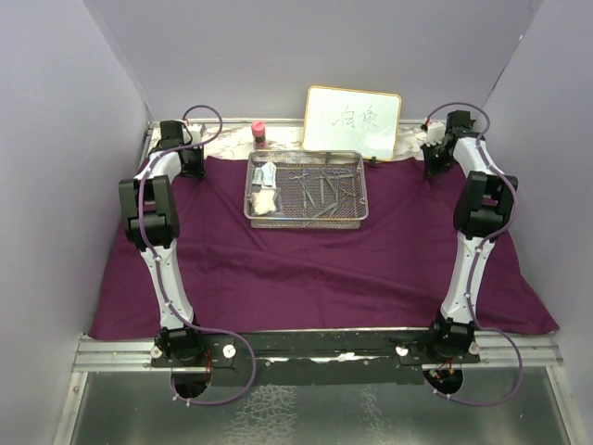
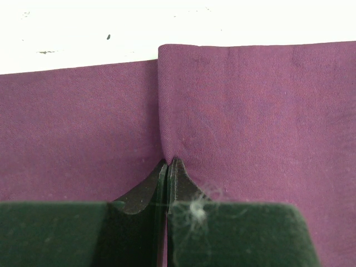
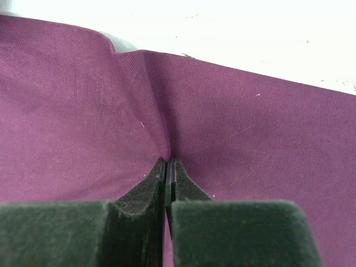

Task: Open and lay out the surgical kit
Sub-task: Smooth out the surgical kit at the center of the board.

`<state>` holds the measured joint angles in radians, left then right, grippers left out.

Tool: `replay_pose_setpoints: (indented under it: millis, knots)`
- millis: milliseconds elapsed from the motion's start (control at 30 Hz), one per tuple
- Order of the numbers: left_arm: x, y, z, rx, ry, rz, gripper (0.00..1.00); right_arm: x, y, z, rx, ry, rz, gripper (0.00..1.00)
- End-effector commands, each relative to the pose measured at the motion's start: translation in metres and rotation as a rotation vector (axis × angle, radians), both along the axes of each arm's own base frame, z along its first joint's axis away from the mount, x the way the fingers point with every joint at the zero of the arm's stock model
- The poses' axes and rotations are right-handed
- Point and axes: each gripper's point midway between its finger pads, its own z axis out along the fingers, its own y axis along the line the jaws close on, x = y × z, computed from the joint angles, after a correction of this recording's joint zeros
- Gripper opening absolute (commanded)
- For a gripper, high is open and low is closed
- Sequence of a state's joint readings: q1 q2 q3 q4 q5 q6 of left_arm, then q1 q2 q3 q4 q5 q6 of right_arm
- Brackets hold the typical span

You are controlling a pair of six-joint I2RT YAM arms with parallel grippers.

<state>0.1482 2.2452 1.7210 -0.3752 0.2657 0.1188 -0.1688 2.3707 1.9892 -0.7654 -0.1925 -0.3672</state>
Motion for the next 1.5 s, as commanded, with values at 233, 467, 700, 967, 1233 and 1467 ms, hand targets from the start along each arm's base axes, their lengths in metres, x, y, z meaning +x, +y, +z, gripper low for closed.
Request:
replay_pose_setpoints:
  millis: [233,467,700,967,1233,1467]
  knots:
    - [-0.004,0.021,-0.042,0.044,0.083,0.055,0.0,-0.002,-0.054,-0.049,-0.146,0.07,-0.089,0.01]
    - [0.003,0.022,-0.041,0.046,0.078,0.061,0.0,0.004,-0.055,-0.042,-0.145,0.056,-0.091,0.01]
    - [0.004,0.023,-0.044,0.05,0.086,0.062,0.0,0.011,-0.056,-0.038,-0.144,0.05,-0.092,0.01]
    - [0.002,0.024,-0.044,0.051,0.088,0.065,0.0,0.018,-0.056,-0.034,-0.142,0.043,-0.095,0.01]
    - [0.0,0.024,-0.044,0.051,0.09,0.062,0.0,0.019,-0.066,-0.031,-0.19,0.04,-0.102,0.01]
    - [0.006,0.026,-0.044,0.061,0.085,0.062,0.0,0.018,-0.071,-0.031,-0.218,0.043,-0.102,0.01]
